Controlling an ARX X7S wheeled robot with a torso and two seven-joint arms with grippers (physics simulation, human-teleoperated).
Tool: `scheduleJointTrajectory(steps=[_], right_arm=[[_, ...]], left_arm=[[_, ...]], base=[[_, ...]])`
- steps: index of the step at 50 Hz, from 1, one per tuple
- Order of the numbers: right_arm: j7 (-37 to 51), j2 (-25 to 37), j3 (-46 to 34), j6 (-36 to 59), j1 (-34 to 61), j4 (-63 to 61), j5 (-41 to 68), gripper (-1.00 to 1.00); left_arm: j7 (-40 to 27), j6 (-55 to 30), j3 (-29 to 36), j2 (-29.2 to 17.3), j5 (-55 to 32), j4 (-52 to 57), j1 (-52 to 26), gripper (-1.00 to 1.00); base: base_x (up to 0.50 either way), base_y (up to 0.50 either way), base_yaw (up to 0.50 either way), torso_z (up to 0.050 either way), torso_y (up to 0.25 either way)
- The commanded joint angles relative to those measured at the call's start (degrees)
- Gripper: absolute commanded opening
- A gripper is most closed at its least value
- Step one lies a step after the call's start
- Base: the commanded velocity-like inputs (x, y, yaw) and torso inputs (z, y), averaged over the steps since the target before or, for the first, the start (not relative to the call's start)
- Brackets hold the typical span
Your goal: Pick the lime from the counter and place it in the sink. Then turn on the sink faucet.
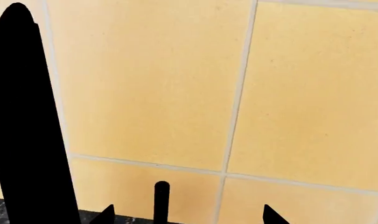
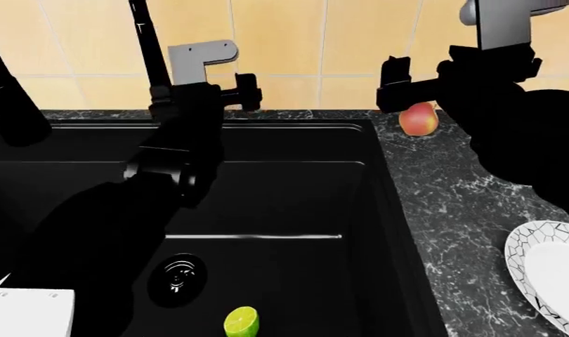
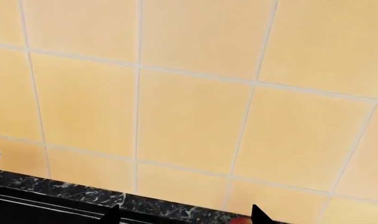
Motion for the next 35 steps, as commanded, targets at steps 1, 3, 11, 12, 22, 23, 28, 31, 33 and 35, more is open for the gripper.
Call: scheduleJointTrajectory(steps=[1, 3, 11, 12, 22, 23, 28, 31, 33, 35], right_arm=[[-0.6, -0.2, -0.5, -0.2, -0.1, 0.4, -0.2, 1.00], [-0.6, -0.2, -0.4, -0.3, -0.1, 0.4, -0.2, 1.00], [-0.5, 0.2, -0.4, -0.5, -0.9, -0.1, 0.0, 1.00], [-0.6, 0.2, -0.4, -0.4, -0.9, -0.1, 0.0, 1.00], [-0.9, 0.2, -0.5, -1.0, -1.1, 0.0, -0.3, 1.00], [-1.0, 0.2, -0.5, -1.0, -1.1, -0.1, -0.3, 1.00], [-0.9, 0.5, -0.4, -1.3, -1.9, -0.4, -0.2, 1.00], [-0.9, 0.5, -0.4, -1.4, -2.1, -0.4, -0.2, 1.00], [-1.1, 0.5, -0.5, -1.5, -2.0, -0.3, -0.3, 1.00], [-1.2, 0.5, -0.6, -1.7, -2.2, -0.3, -0.5, 1.00]], left_arm=[[1.8, 4.0, 0.5, 0.0, -2.5, 0.1, -0.6, 1.00], [0.8, 4.9, 0.7, 0.0, -2.5, 0.1, -0.7, 1.00], [1.6, 8.8, 0.3, 0.0, -5.0, 0.3, -1.3, 1.00], [2.1, 7.0, 0.7, 0.0, -5.1, 0.4, -1.5, 1.00], [0.4, 3.1, 1.0, 0.0, -0.4, 1.3, -0.1, 1.00], [0.5, 3.0, 0.7, 0.0, -0.2, 1.4, -0.1, 1.00], [0.4, 3.4, -0.1, 0.0, 0.8, 1.5, 0.4, 1.00], [0.5, 2.9, -0.5, 0.0, 0.8, 1.3, 0.5, 1.00], [0.3, 2.7, -0.7, 0.0, 0.5, 1.2, 0.5, 1.00], [0.4, 2.9, -0.7, 0.0, 0.5, 1.2, 0.5, 1.00]], base=[[0.00, 0.00, 0.00, 0.000, 0.000], [0.00, 0.00, 0.00, 0.000, 0.000], [0.00, 0.00, 0.00, 0.000, 0.000], [0.00, 0.00, 0.00, 0.000, 0.000], [0.00, 0.00, 0.00, 0.000, 0.000], [0.00, 0.00, 0.00, 0.000, 0.000], [0.00, 0.00, 0.00, 0.000, 0.000], [0.00, 0.00, 0.00, 0.000, 0.000], [0.00, 0.00, 0.00, 0.000, 0.000], [0.00, 0.00, 0.00, 0.000, 0.000]])
